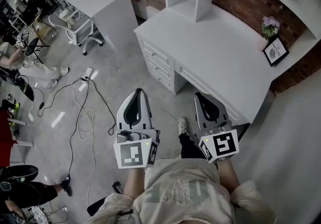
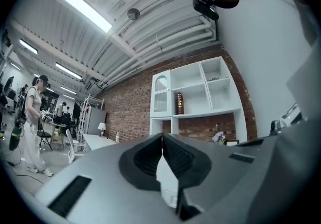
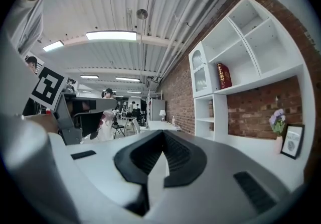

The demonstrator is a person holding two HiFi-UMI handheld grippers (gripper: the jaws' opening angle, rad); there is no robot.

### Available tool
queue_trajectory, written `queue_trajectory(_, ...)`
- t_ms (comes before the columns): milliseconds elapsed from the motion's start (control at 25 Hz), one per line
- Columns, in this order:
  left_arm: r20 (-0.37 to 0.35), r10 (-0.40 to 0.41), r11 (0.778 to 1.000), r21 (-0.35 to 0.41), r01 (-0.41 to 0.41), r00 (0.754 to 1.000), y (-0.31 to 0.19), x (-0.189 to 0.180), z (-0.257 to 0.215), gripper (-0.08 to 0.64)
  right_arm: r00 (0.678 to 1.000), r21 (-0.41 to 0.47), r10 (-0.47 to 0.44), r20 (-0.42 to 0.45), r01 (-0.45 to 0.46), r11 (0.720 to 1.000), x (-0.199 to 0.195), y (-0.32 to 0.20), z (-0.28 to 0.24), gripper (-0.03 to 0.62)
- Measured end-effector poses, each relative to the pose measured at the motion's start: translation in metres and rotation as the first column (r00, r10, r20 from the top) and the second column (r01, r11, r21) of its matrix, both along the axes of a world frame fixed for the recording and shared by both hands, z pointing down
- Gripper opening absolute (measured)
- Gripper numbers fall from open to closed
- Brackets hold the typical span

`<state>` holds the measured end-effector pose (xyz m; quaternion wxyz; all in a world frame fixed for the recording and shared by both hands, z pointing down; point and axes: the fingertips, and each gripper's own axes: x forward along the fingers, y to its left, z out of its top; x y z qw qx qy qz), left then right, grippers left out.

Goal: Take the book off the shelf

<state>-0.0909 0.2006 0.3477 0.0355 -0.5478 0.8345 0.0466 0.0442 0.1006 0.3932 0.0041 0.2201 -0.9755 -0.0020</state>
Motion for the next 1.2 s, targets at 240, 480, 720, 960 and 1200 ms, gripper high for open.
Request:
queue_trajectory(240,-0.010,-0.034,0.999,0.006,0.034,0.999,-0.067,-0.032,0.000,0.014,1.000,-0.049,-0.018,-0.007,0.017,0.999,-0.028,-0.072,0.015,0.012)
queue_trajectory(480,-0.011,-0.039,0.999,-0.016,0.039,0.999,-0.150,-0.065,0.008,0.014,0.999,-0.026,-0.050,-0.018,0.049,0.998,-0.066,-0.153,0.013,0.012)
queue_trajectory(720,-0.011,-0.054,0.998,-0.024,0.054,0.998,-0.215,-0.093,0.004,0.014,0.989,-0.028,-0.137,-0.045,0.136,0.990,-0.111,-0.208,0.022,0.012)
queue_trajectory(960,-0.027,-0.109,0.994,-0.025,0.108,0.994,-0.234,-0.117,0.001,0.014,0.974,-0.046,-0.225,-0.041,0.223,0.974,-0.156,-0.228,0.026,0.012)
queue_trajectory(1200,-0.035,-0.093,0.995,-0.034,0.091,0.995,-0.257,-0.134,0.004,0.014,0.977,-0.029,-0.211,-0.037,0.210,0.977,-0.170,-0.246,0.022,0.012)
